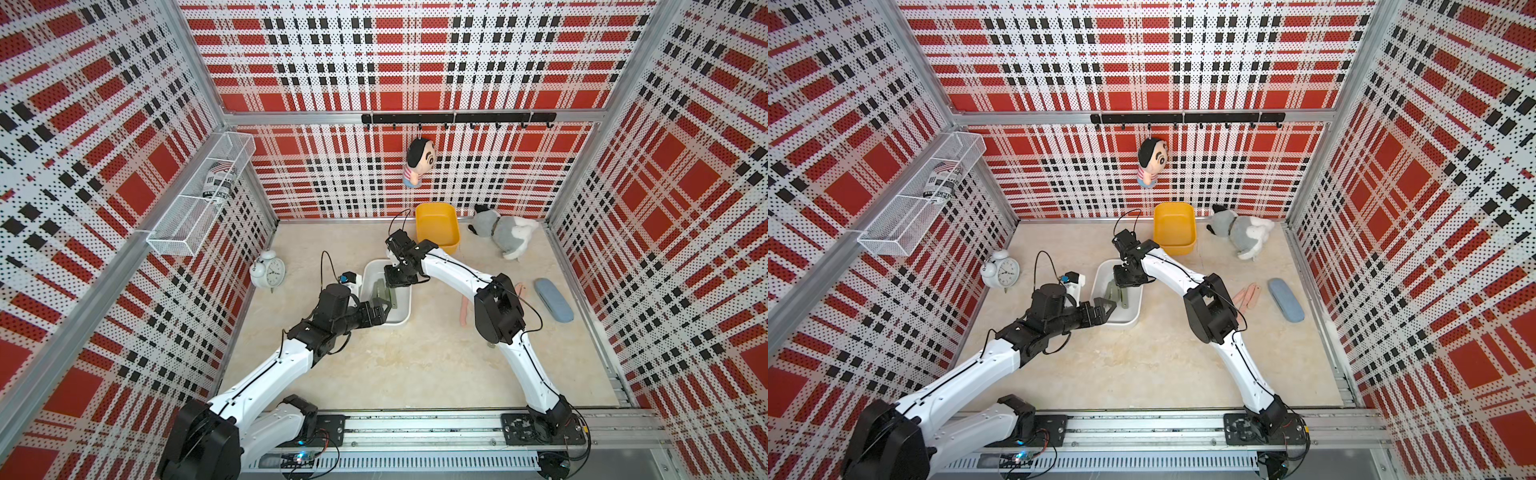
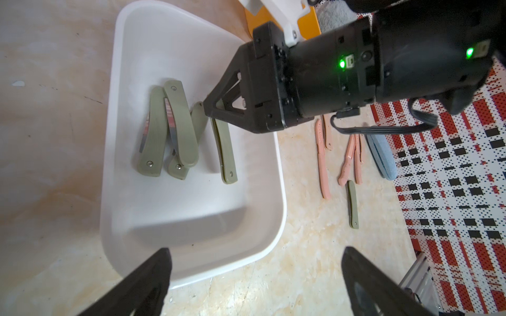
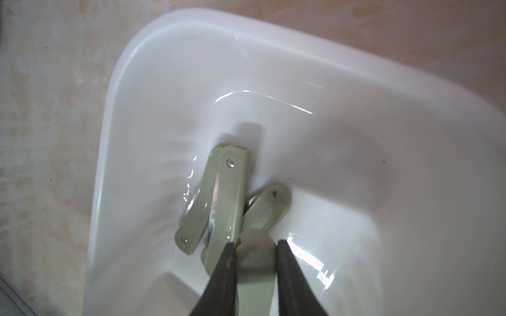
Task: Place the fruit knives into the storage box by color
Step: Place the fruit knife in the storage box.
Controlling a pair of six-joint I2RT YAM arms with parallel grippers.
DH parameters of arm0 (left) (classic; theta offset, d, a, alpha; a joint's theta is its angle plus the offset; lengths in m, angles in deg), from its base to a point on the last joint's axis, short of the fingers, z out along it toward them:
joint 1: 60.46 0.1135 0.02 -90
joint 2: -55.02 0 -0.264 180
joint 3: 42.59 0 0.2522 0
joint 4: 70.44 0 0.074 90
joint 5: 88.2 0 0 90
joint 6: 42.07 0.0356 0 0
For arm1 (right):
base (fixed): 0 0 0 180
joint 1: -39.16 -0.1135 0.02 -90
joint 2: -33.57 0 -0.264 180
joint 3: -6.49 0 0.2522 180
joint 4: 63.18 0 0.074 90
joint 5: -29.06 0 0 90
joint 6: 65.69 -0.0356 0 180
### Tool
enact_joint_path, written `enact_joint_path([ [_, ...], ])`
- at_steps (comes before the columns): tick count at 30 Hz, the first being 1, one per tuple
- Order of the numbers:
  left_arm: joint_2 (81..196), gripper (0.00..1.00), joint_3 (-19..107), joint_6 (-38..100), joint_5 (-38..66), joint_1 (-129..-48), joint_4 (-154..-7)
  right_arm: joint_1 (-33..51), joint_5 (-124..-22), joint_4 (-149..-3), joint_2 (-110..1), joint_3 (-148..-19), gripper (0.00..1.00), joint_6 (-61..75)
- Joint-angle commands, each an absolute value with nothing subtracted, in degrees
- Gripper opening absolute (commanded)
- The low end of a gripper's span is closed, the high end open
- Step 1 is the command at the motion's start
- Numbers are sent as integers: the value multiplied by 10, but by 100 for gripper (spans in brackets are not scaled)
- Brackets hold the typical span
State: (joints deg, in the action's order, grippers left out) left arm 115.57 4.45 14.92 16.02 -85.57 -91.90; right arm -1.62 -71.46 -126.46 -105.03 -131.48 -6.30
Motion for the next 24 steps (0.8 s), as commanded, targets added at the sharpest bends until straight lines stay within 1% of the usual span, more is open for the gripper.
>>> enact_joint_path([
  [1,1154,98,39,151,164,-852,-904,-14,-720,-1255,-1060,-1315,22,-67],
  [5,1153,98,39,151,163,-852,-904,-14,-724,-1257,-1061,-1315,27,-66],
  [6,1153,98,39,151,163,-852,-903,-14,-722,-1259,-1060,-1315,31,-66],
  [7,1153,98,39,151,163,-852,-904,-13,-721,-1260,-1059,-1315,38,-65],
  [10,1151,98,39,152,162,-852,-905,-13,-718,-1262,-1051,-1315,51,-63],
  [12,1149,98,40,153,161,-852,-907,-13,-715,-1261,-1040,-1314,56,-60],
  [18,1130,98,47,154,166,-852,-907,-13,-697,-1248,-993,-1301,63,-57],
  [24,1118,98,60,158,165,-860,-907,-13,-683,-1235,-945,-1276,65,-53],
])
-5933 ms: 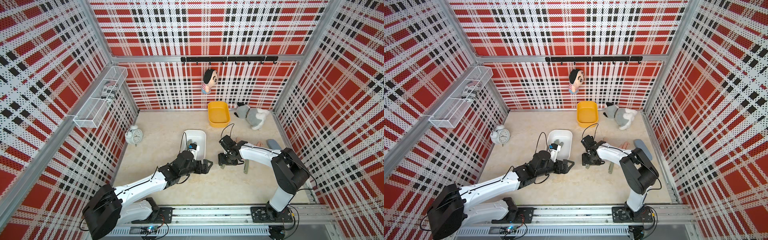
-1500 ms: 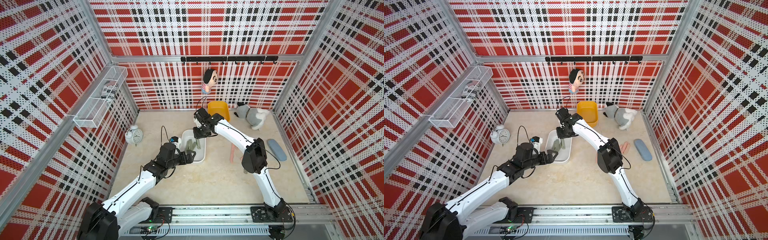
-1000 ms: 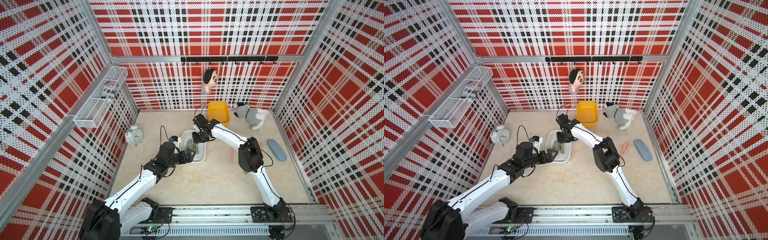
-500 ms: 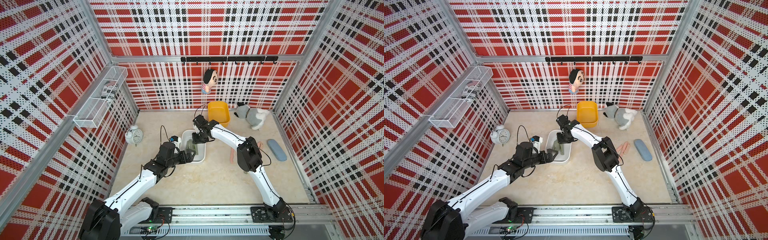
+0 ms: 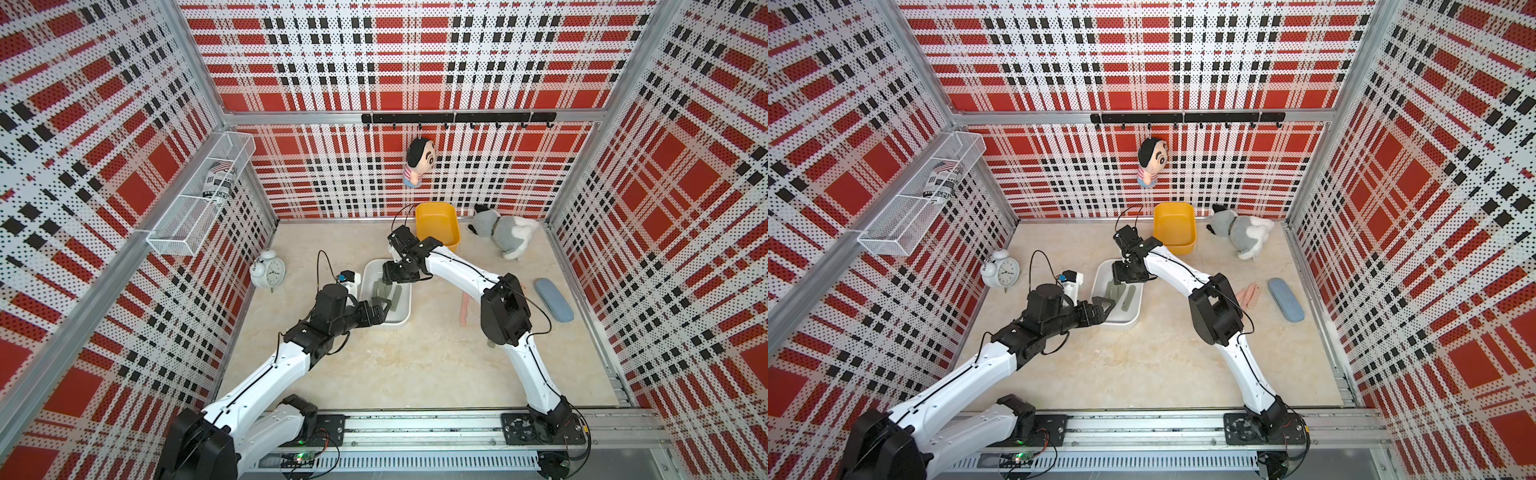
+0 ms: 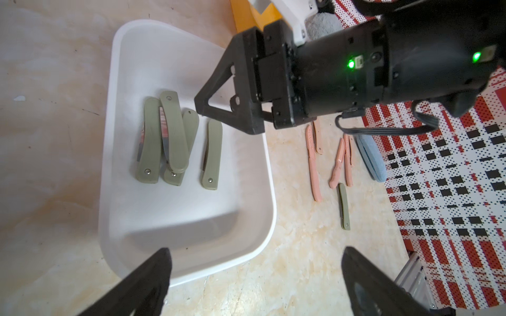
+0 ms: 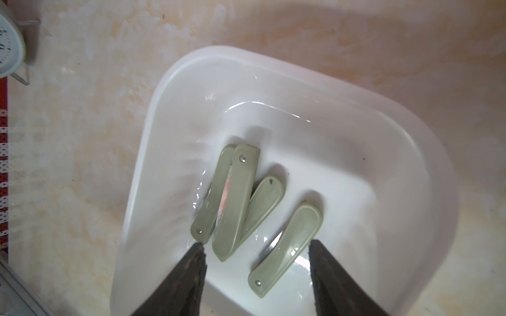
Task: Place the fruit knives into the storage box by color
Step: Place the fruit knife in the storage box, then pick up the fruit knife from the center of the board.
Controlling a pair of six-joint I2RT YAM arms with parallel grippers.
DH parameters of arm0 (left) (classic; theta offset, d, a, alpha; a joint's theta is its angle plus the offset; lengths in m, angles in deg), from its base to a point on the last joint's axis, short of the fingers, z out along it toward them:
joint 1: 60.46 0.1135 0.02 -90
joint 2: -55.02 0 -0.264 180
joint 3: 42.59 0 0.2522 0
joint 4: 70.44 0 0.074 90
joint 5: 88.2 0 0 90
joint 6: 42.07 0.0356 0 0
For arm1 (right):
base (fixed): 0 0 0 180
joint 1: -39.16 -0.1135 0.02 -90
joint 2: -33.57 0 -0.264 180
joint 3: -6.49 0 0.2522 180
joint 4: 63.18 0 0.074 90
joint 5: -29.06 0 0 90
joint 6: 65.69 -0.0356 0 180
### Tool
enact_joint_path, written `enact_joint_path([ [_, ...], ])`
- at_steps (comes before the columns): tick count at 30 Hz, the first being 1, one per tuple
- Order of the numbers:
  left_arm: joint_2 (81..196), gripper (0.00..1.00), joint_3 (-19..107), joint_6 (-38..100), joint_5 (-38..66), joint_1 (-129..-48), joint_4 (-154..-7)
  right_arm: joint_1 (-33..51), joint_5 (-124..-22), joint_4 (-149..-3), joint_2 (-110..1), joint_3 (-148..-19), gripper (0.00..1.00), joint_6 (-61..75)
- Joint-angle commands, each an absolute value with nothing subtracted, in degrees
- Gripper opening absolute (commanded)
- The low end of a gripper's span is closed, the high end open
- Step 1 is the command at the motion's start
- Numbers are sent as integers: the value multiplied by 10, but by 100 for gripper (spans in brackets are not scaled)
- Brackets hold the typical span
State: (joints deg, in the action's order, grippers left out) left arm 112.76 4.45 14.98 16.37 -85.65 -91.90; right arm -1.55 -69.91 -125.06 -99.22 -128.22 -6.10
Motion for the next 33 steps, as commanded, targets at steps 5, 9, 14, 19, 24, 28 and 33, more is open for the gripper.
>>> enact_joint_path([
  [5,1129,98,82,158,153,-891,-906,-7,-660,-1230,-884,-1234,65,-47],
  [9,1153,98,106,158,145,-927,-893,7,-652,-1207,-806,-1140,65,-46],
  [14,1200,98,134,151,147,-983,-852,23,-627,-1182,-692,-996,66,-53],
  [19,1267,98,161,137,149,-1033,-805,47,-594,-1177,-585,-854,66,-68],
  [24,1344,98,189,126,162,-1075,-758,75,-579,-1199,-513,-763,66,-70],
  [28,1389,98,200,116,187,-1092,-720,88,-570,-1212,-474,-710,65,-70],
  [33,1422,98,219,115,194,-1113,-713,110,-560,-1220,-434,-646,64,-94],
])
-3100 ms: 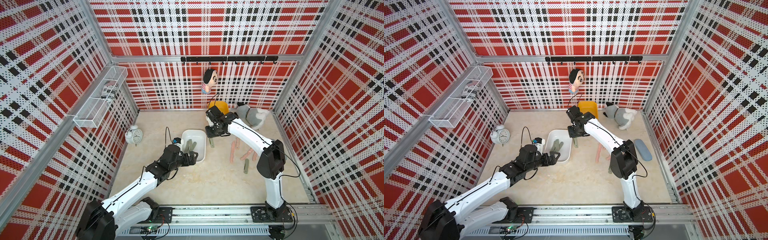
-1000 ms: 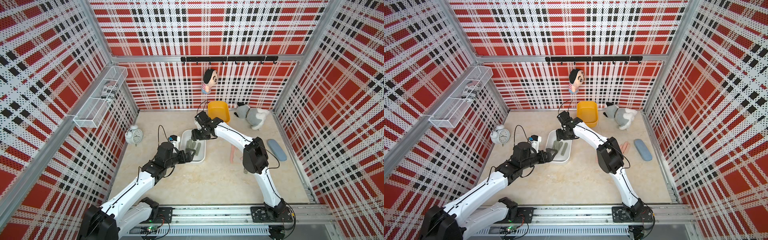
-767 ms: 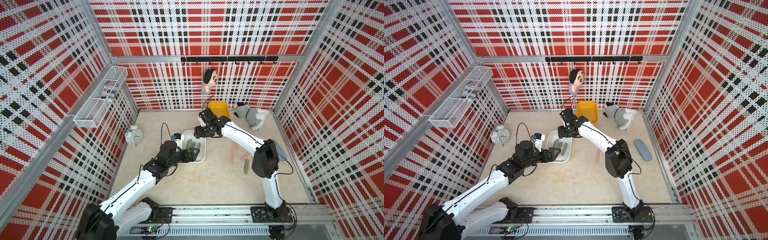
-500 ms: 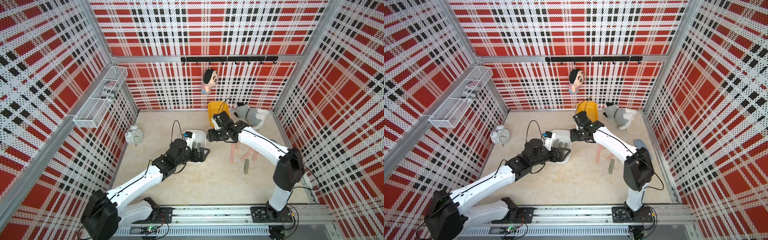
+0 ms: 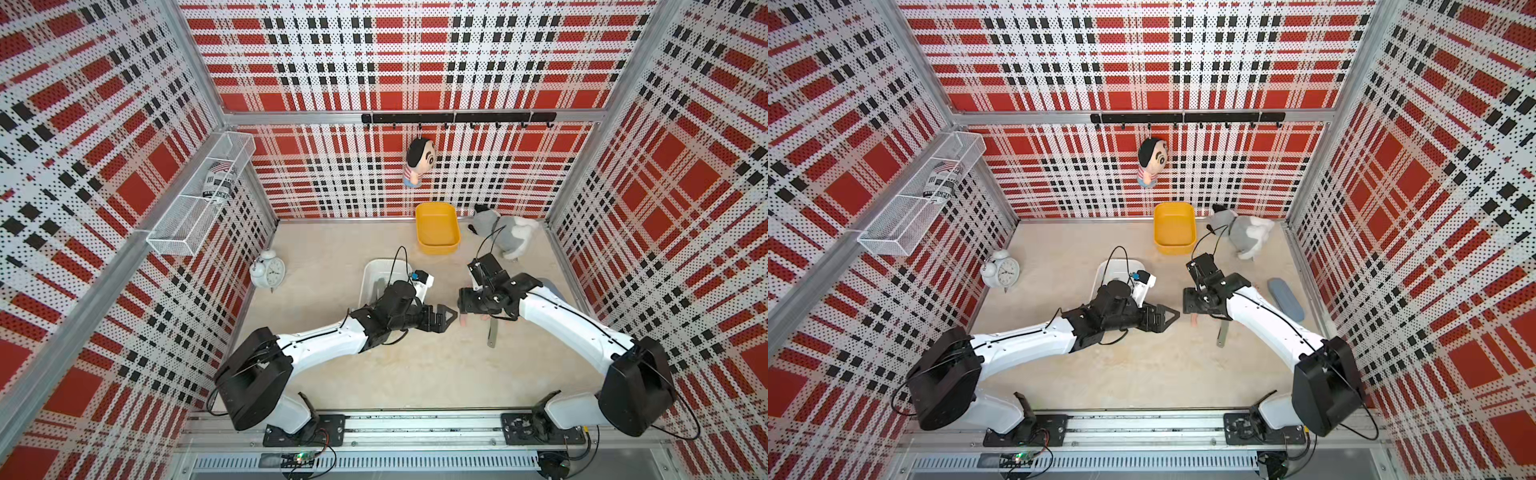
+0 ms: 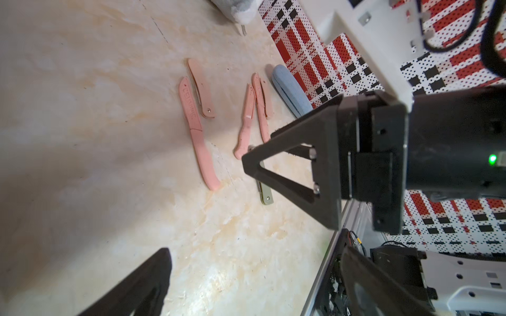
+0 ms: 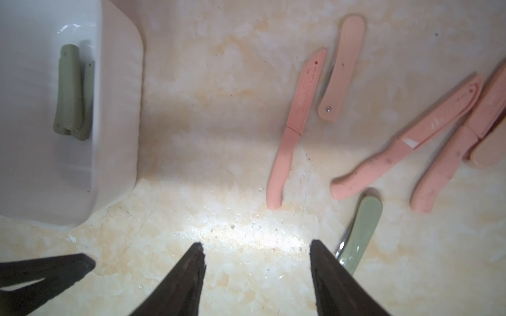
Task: Place the fruit knives into the storage box by color
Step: Pick up the fruit knife from the center of the board.
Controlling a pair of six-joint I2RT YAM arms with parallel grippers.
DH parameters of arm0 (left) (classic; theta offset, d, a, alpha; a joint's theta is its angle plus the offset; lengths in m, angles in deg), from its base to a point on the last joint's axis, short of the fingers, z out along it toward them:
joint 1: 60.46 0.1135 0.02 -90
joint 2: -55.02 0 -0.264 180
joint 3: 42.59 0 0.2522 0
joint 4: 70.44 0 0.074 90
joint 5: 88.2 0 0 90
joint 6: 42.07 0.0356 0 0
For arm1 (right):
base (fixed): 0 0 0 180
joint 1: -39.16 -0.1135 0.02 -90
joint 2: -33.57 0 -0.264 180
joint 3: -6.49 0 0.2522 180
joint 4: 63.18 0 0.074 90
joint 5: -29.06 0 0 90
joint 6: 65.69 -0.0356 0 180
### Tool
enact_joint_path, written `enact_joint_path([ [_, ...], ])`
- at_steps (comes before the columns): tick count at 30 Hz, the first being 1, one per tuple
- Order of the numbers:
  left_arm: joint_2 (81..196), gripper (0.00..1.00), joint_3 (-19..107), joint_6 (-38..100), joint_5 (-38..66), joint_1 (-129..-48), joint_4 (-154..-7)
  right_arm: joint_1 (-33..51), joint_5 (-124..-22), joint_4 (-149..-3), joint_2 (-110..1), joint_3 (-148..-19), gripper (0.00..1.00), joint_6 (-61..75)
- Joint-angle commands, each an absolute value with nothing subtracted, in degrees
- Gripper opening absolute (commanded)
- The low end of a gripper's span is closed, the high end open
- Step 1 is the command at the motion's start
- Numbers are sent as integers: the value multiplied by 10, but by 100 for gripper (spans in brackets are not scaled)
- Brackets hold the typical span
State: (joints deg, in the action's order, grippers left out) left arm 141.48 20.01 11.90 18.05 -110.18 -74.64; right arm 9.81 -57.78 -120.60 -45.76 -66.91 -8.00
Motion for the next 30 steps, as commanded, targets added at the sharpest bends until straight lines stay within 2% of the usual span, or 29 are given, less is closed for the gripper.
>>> enact_joint_path([
  [1,1422,99,218,115,194,-1115,-711,118,-557,-1224,-427,-633,63,-95],
  [11,1428,98,207,119,203,-1116,-700,159,-546,-1234,-387,-556,61,-99],
  [20,1428,98,195,118,204,-1115,-689,211,-555,-1202,-438,-556,56,-78],
  [30,1411,98,171,118,204,-1101,-687,221,-561,-1172,-512,-562,54,-43],
])
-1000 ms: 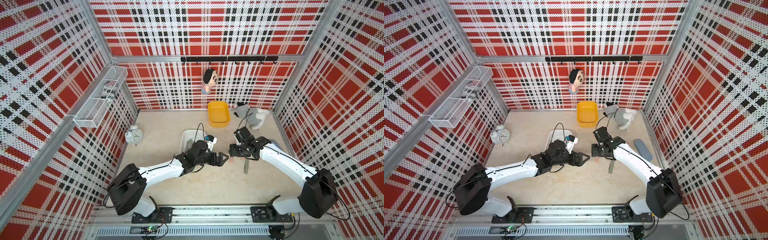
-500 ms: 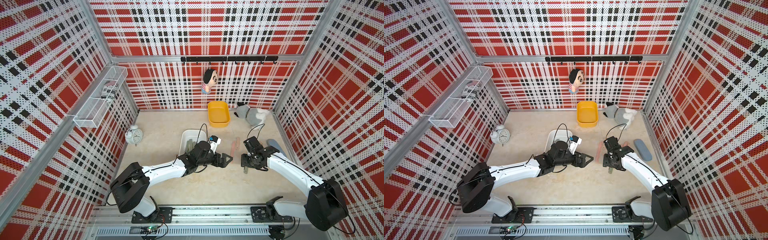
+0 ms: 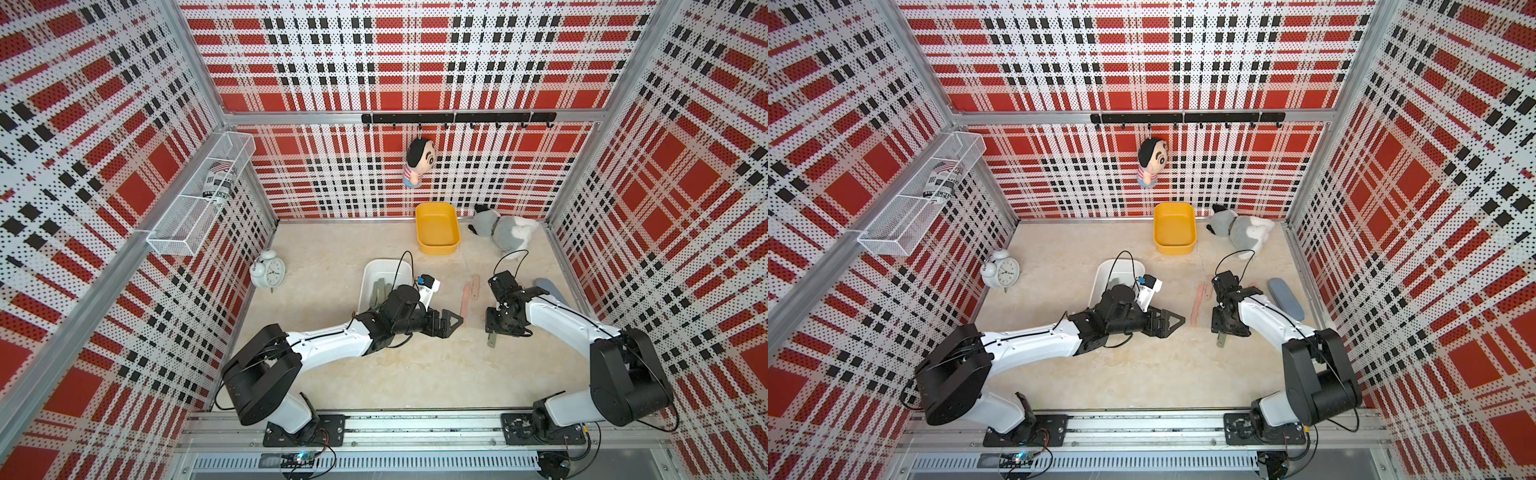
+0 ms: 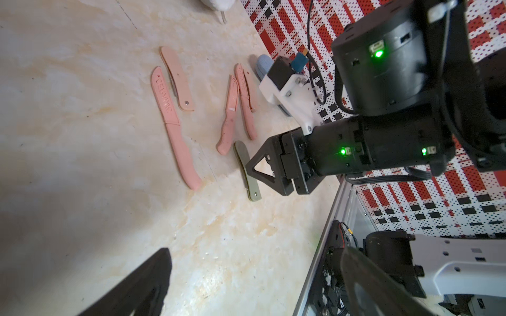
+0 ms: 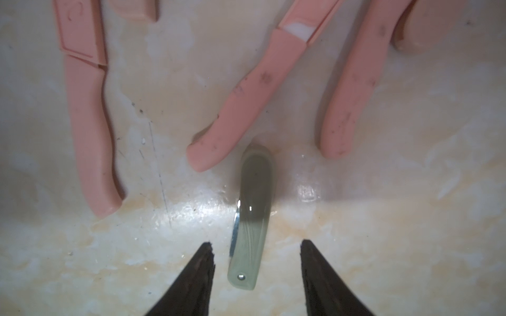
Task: Place the fruit knives into the storage box by color
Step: Pick up the fruit knife from the center of the board.
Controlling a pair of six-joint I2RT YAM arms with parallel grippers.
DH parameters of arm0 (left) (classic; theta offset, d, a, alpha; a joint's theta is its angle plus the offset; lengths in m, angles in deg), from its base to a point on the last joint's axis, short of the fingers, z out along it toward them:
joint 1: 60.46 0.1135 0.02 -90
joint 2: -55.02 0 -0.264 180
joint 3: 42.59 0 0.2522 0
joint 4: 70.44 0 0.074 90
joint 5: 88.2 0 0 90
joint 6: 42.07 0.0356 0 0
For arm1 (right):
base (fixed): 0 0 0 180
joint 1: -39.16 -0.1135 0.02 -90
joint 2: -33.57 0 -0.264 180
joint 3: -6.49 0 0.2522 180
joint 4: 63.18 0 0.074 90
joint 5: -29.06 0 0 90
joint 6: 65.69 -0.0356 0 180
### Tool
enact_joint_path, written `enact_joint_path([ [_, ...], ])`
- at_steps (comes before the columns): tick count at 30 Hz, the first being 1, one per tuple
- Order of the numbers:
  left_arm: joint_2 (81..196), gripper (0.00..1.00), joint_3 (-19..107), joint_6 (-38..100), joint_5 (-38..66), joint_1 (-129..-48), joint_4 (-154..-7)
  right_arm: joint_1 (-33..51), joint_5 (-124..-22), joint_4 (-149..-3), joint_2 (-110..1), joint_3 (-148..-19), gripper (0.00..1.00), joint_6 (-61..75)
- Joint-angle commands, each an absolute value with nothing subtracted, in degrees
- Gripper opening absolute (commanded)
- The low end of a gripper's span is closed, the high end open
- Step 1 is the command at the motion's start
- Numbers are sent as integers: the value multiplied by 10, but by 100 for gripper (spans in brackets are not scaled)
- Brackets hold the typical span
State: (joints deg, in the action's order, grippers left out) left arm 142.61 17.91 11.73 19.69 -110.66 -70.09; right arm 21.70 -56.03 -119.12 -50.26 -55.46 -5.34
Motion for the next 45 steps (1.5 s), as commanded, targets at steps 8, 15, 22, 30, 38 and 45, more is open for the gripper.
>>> enact_joint_path([
  [8,1400,98,167,121,203,-1092,-696,227,-563,-1159,-546,-574,54,-34],
  [15,1400,99,165,120,200,-1090,-698,238,-569,-1144,-565,-572,53,-26],
  [22,1392,98,164,120,196,-1087,-701,251,-577,-1128,-581,-567,49,-19],
  [30,1385,98,160,121,194,-1080,-706,252,-587,-1114,-607,-570,39,-14],
  [38,1378,98,155,121,192,-1074,-708,252,-590,-1117,-613,-575,34,-7],
  [45,1375,98,153,122,191,-1072,-711,252,-593,-1120,-603,-560,34,-7],
])
